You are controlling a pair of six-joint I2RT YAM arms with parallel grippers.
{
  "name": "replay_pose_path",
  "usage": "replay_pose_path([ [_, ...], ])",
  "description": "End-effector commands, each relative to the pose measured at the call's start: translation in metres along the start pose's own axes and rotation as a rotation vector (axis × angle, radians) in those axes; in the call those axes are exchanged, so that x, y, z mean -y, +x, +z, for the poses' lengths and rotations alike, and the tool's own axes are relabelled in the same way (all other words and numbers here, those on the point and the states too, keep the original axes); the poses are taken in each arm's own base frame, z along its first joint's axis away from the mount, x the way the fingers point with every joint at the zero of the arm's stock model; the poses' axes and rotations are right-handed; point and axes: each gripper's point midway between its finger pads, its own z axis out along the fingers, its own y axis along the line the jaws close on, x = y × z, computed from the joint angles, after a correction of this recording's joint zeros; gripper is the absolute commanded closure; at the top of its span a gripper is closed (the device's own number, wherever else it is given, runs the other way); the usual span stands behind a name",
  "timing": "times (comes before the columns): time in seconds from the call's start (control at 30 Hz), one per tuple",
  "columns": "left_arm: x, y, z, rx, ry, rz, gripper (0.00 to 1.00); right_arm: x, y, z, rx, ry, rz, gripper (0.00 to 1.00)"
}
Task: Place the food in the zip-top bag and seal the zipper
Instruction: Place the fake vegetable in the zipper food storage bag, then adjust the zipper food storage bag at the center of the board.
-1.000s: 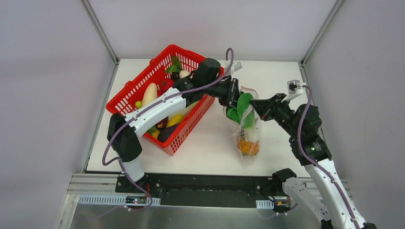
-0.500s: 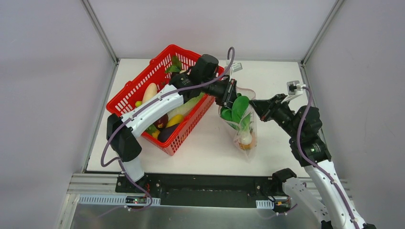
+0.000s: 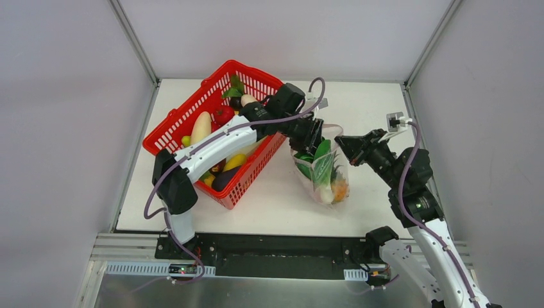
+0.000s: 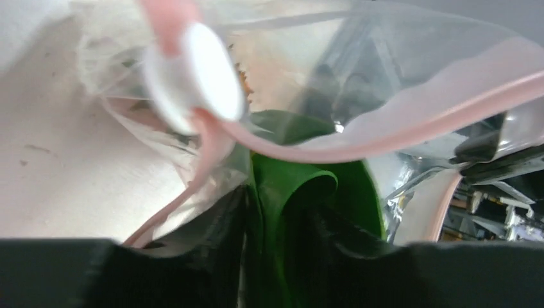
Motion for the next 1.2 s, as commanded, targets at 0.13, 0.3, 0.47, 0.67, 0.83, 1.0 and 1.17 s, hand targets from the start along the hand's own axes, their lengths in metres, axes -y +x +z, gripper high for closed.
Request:
replay_pose_path([
  [0.13,0.015,-0.02,-0.046,0.154,-0.102,0.114,0.43,-0.009,-0.03,-0.002,0.139,-0.022,-0.007,1.0],
  [0.3,0.043,-0.028,-0.08,0.266,-0.059,0.179,0.32,-0.007,-0.03,-0.002,0.138,-0.013,-0.006,1.0],
  [0.47,0.061,-0.029,-0.113,0.363,-0.051,0.244,0.23,-0.006,-0.024,0.002,0.112,-0.02,0.009,1.0],
  [0.67,0.01,-0.017,-0.137,0.404,-0.326,0.215,0.25,-0.002,-0.029,0.002,0.143,0.011,0.042,1.0],
  [0.83,-0.019,0.003,-0.118,0.331,-0.381,0.146,0.34,0.0,-0.03,0.002,0.145,0.024,0.055,1.0],
  [1.0,-0.033,0.005,-0.091,0.325,-0.353,0.077,0.47,-0.003,-0.03,0.001,0.143,0.015,0.06,1.0],
  [1.17,-0.038,-0.005,-0.08,0.383,-0.34,0.033,0.58,-0.005,-0.031,0.0,0.145,0.007,0.06,1.0],
])
